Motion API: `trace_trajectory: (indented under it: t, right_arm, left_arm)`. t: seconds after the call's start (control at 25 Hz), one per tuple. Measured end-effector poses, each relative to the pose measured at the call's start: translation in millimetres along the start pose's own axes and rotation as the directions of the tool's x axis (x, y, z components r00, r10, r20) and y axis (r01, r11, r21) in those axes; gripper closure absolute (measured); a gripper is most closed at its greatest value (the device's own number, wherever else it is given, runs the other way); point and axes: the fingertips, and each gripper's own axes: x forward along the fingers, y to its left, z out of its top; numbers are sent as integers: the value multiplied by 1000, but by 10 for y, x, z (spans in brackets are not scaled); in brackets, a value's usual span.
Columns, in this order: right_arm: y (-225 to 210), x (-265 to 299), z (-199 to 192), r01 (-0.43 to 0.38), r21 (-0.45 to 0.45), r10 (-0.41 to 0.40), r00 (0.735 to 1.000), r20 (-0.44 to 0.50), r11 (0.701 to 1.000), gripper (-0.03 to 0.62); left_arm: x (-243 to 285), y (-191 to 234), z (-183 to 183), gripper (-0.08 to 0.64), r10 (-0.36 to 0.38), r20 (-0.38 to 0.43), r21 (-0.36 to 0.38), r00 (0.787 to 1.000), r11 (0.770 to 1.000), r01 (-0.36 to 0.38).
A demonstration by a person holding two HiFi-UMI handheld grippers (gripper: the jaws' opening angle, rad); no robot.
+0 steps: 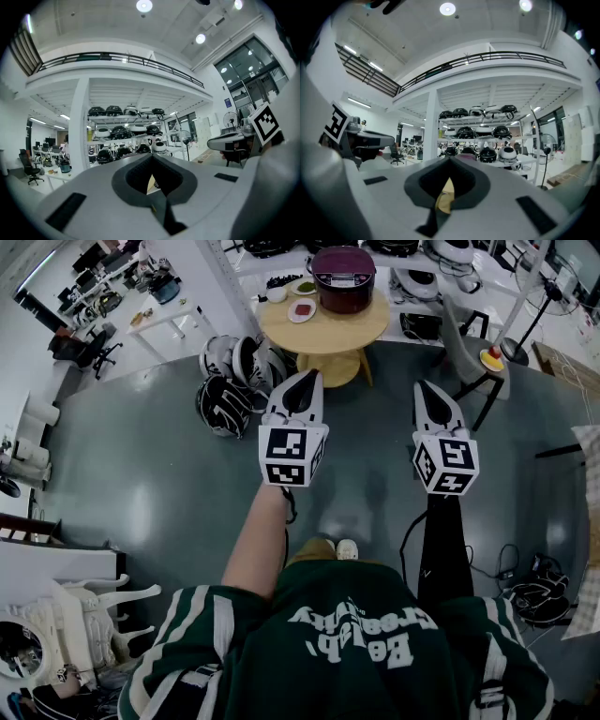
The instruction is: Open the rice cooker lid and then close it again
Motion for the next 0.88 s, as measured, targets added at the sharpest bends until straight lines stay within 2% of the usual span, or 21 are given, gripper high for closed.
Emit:
trace_trajectory:
  t: [0.2,0.44,0.6,0.76,0.88]
  right_arm:
    - [35,15,48,-5,-5,5,1000,7,1000,589]
    - [42,17,58,1,32,-2,1000,29,999,588]
    - [92,69,17,-18,27,17,1000,14,999,523]
    - [108,158,-4,-35,35,34,999,18,999,472]
    - [129,297,-52,-44,27,44,999,8,999,462]
  left_arm:
    - [-26,24,60,560,2,11,-3,1000,1000,-2]
    - [-111,53,56,560,25,8,6,1000,1000,-26]
    - [-140,113,78,560,30,14,14,999,999,-30]
    - [-76,137,95,448,-6,40,-18,999,1000,7]
    - [23,210,73,409,-15,55,-26,998,1000,17]
